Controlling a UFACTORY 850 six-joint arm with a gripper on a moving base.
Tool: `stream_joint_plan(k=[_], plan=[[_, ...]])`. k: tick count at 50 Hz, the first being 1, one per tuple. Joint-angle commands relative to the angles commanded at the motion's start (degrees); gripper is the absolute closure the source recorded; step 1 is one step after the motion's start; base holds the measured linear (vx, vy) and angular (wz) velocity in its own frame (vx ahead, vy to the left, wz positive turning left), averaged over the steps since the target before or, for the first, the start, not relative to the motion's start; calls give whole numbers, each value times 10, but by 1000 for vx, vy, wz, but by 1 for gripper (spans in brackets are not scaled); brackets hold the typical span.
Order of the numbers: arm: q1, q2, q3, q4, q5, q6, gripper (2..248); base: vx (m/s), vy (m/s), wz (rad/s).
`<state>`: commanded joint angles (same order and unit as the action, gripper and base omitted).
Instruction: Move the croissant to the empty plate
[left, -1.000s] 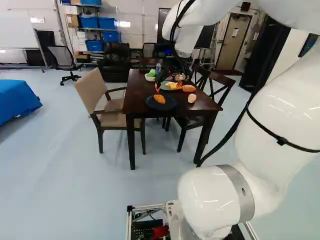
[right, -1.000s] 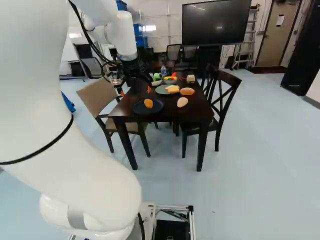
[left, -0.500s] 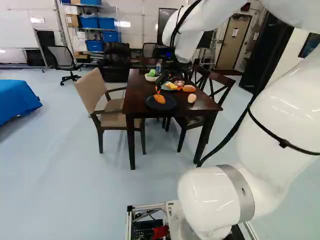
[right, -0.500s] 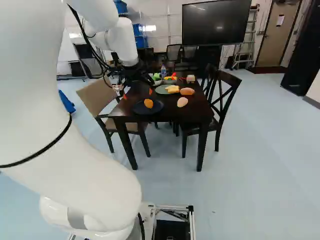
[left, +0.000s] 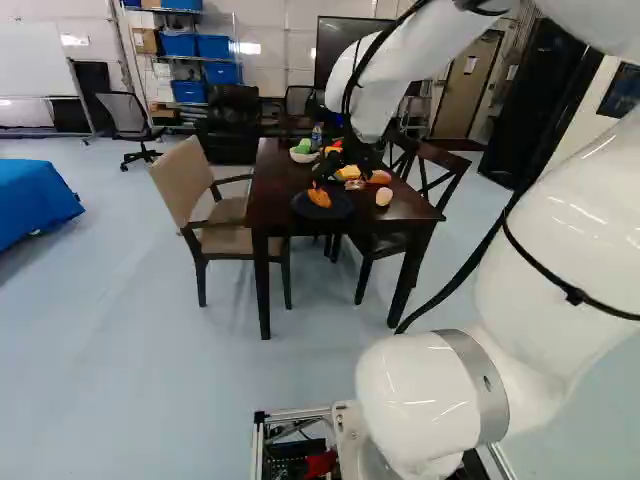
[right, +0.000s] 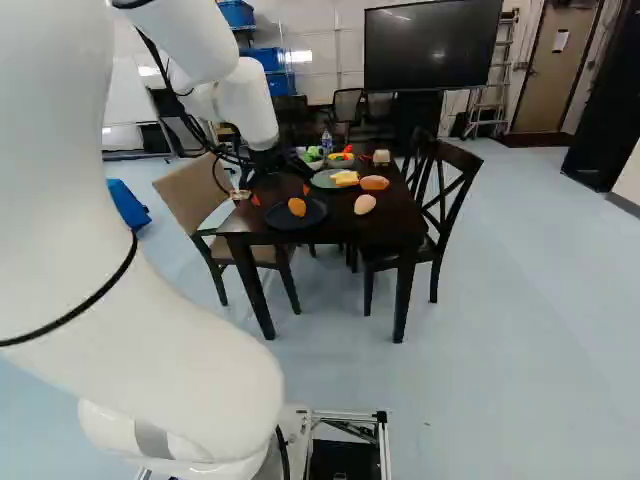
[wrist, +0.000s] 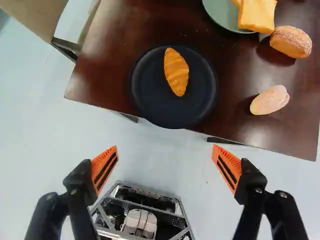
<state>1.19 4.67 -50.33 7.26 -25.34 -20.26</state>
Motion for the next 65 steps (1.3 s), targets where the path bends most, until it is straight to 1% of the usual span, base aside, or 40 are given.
stream_joint_plan(k=[12, 24, 50, 65], plan=[[-1, 10, 40, -6, 67, 18, 3, 0, 0, 0], [-2, 21, 86, -14, 143, 38, 3, 0, 0, 0], [-5, 51, 202, -32, 336, 90, 3, 0, 0, 0], [-7, 66, 264, -42, 439, 118, 3, 0, 0, 0]])
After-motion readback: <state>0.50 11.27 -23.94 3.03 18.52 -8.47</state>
